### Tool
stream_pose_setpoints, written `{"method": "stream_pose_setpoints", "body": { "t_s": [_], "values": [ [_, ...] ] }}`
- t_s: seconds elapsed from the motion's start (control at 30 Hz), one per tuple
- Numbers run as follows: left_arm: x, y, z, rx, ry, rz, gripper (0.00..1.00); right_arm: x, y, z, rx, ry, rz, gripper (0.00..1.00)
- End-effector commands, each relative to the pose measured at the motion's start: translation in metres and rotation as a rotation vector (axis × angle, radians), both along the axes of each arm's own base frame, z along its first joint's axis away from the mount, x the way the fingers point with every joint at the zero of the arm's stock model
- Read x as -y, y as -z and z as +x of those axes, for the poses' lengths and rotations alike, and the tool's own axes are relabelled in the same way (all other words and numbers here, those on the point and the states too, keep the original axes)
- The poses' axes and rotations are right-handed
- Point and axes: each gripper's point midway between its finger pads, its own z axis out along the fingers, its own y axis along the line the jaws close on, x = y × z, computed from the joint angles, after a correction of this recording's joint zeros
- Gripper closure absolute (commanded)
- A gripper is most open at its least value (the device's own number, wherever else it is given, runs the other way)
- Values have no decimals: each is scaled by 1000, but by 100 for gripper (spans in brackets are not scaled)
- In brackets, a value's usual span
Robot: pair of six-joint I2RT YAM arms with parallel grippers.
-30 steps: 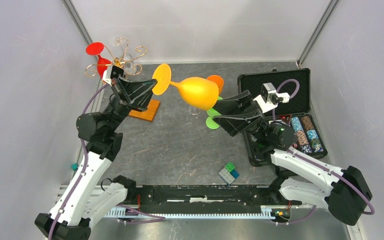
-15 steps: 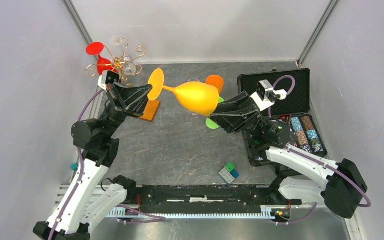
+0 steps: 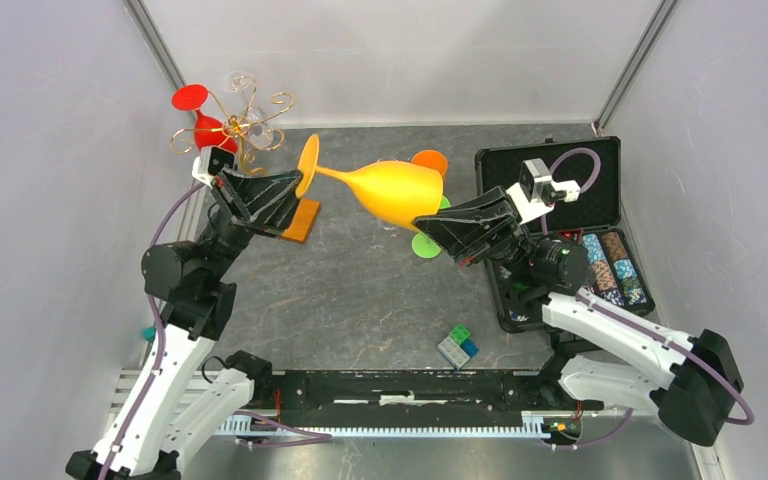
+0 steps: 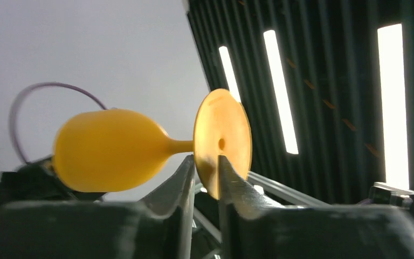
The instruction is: Take the wine glass off the wine glass rack
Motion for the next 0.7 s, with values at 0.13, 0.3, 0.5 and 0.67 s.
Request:
{"method": "stream_pose_setpoints", "body": {
  "t_s": [0.13,0.3,0.5,0.67],
  "values": [
    [6,32,10,60,-167,218,30,-3,4,41,-41,294,-168,100],
    [12,61,19,109,-244,392,6,-2,35,75,-114,484,-388,100],
    [-9,127,40,214,-434,1040,0,0,81,107,-126,647,-761,100],
    [-78,152,64,96,-712,1432,0,-1,131,113,-4,651,-1083,100]
  ]
}}
